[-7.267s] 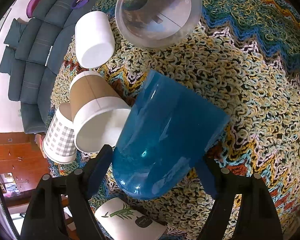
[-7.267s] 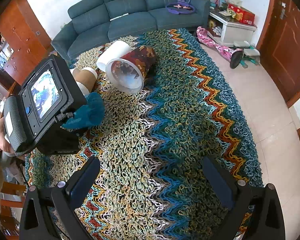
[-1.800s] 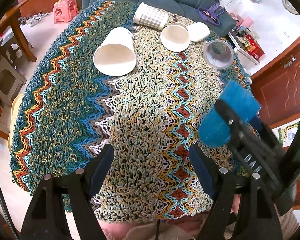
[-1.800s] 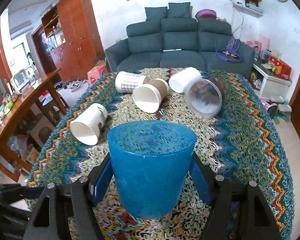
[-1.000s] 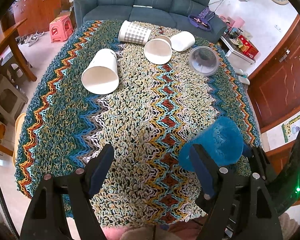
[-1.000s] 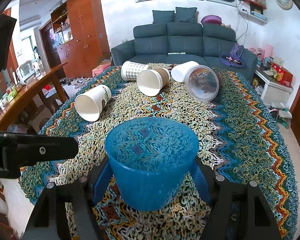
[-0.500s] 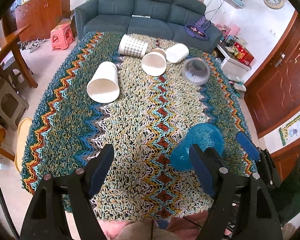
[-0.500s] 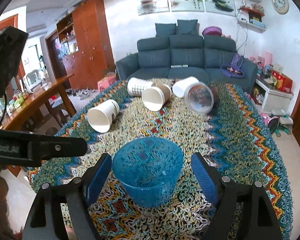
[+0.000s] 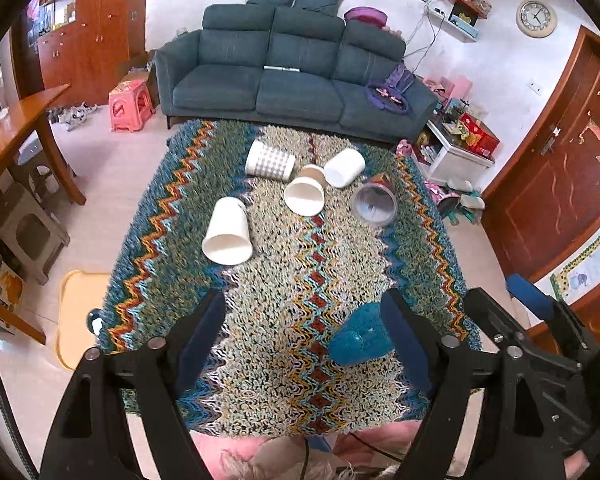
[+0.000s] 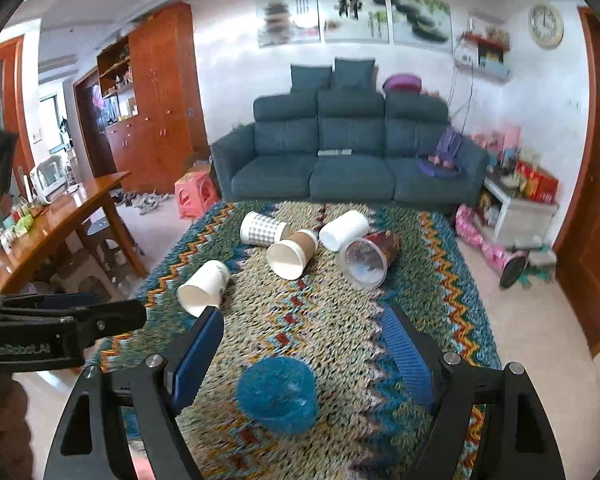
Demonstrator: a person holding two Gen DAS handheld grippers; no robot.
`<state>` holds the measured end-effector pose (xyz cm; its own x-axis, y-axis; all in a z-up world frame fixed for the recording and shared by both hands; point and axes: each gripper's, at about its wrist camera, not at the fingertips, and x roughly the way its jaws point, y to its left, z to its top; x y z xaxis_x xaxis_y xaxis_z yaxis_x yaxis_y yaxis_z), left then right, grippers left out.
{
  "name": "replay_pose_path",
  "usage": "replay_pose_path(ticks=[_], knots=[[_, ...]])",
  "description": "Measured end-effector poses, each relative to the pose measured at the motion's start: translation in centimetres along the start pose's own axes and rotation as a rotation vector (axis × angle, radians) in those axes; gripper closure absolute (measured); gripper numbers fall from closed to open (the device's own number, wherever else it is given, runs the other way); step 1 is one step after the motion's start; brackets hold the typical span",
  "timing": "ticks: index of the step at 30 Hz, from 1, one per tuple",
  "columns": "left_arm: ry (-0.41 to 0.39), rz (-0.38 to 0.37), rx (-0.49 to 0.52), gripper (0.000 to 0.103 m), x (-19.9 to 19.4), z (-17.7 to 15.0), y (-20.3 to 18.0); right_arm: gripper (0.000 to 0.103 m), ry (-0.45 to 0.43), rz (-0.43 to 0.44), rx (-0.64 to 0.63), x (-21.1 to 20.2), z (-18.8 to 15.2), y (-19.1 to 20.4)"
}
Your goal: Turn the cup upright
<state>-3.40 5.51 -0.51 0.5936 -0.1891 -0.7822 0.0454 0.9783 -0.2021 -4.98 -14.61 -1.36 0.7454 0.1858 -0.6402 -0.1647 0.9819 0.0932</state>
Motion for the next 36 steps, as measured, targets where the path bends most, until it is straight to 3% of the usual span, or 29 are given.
replay_pose_path(ticks=[4,12,16,36], knots=[[-0.026,0.033,0.023,0.019,-1.5,0.8,-0.6,0.021,0.075,-0.039,0.033,-1.7,2.2,0.0],[-0.057,0.063,0.046,0.019,-2.7,2.3,-1.8,0.021,0.117,-0.128,0.087,-4.6,5.2,-0.5],[-0.038,0.064,0.043,0.019,-2.4,2.8,-2.1,0.021,0.097,-0.159,0.076,-5.6,6.1,-0.4],[0.015,0.060,0.045,0.019,-1.6,3.0,-2.5,0.021,0.148,-0.147,0.077,-4.5,7.3,-0.3]])
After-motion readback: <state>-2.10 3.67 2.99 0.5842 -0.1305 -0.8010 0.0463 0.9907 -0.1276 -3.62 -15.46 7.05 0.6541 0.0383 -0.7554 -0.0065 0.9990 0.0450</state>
